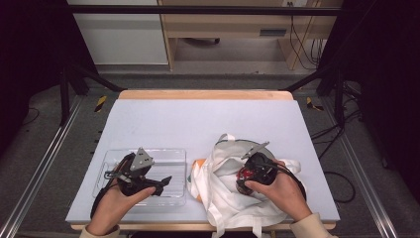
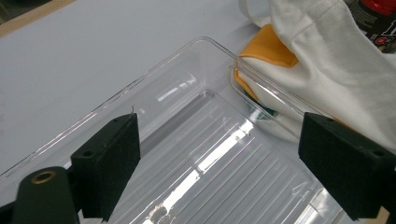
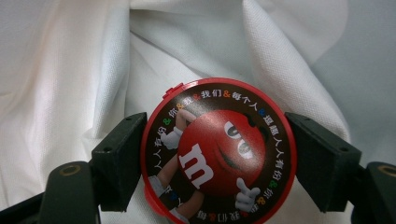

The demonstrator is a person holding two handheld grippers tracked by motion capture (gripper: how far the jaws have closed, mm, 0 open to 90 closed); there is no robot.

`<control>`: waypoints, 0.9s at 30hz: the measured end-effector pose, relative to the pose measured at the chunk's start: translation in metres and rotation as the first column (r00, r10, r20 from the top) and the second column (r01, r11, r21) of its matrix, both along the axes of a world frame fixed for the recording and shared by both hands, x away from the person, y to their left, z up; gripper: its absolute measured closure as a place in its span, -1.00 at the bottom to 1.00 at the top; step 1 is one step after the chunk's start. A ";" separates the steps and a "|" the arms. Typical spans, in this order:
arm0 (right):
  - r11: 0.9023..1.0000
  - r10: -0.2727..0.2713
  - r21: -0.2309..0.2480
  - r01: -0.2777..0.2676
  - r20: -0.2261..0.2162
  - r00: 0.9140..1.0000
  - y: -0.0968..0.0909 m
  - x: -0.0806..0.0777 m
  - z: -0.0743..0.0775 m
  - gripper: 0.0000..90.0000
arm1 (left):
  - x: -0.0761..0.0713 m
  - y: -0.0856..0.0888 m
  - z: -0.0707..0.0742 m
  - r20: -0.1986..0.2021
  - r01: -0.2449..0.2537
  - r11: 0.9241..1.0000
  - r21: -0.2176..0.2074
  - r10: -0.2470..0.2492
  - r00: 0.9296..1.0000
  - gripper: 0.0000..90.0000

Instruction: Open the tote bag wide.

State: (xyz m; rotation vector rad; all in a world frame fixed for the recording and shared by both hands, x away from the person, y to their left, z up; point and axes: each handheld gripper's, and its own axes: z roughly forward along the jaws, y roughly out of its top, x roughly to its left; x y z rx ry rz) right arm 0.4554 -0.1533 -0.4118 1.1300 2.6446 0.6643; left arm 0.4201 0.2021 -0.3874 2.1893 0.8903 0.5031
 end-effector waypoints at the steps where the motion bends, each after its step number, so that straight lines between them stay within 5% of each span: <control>1: 1.000 -0.002 0.000 0.002 -0.001 1.000 0.000 0.000 -0.001 -0.45 | 0.000 0.000 0.000 0.000 0.000 1.000 0.000 0.000 1.000 -0.72; 27: 1.000 0.003 -0.019 -0.002 0.010 1.000 0.003 -0.003 0.003 -0.43 | 0.001 0.005 0.000 0.000 -0.010 1.000 -0.002 0.010 1.000 -0.72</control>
